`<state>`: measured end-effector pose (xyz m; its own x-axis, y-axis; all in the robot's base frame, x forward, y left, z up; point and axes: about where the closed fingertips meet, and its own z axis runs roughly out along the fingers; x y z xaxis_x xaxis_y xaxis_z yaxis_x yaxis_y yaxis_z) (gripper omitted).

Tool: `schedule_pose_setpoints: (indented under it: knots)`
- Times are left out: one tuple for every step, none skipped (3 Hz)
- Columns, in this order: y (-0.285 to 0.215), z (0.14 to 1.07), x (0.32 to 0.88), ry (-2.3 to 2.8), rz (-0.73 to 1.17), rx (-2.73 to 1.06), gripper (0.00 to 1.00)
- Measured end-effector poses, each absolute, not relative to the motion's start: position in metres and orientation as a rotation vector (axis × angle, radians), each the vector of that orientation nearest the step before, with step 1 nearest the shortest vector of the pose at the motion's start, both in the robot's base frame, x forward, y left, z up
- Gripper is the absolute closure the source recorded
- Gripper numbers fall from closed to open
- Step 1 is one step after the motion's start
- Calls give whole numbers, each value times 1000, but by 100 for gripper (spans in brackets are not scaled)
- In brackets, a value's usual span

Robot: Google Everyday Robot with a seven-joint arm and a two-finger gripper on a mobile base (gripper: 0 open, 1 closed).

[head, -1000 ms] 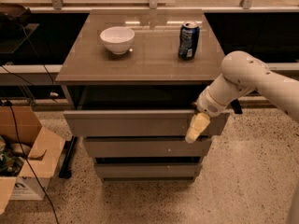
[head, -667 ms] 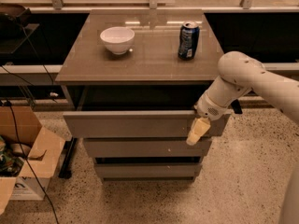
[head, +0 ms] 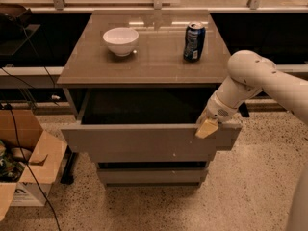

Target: Open top drawer

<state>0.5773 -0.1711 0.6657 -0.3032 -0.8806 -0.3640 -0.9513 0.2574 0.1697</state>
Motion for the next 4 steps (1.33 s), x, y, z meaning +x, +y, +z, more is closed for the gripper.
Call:
schedule_pose_setpoints:
  knots:
    - [-172,677,557,2322,560,-1728,69]
    - [-172,677,557,2322,560,-1728,46]
    - [-172,677,557,2321,560,-1729,23]
    - [-172,674,553,2328,559,-1760,0]
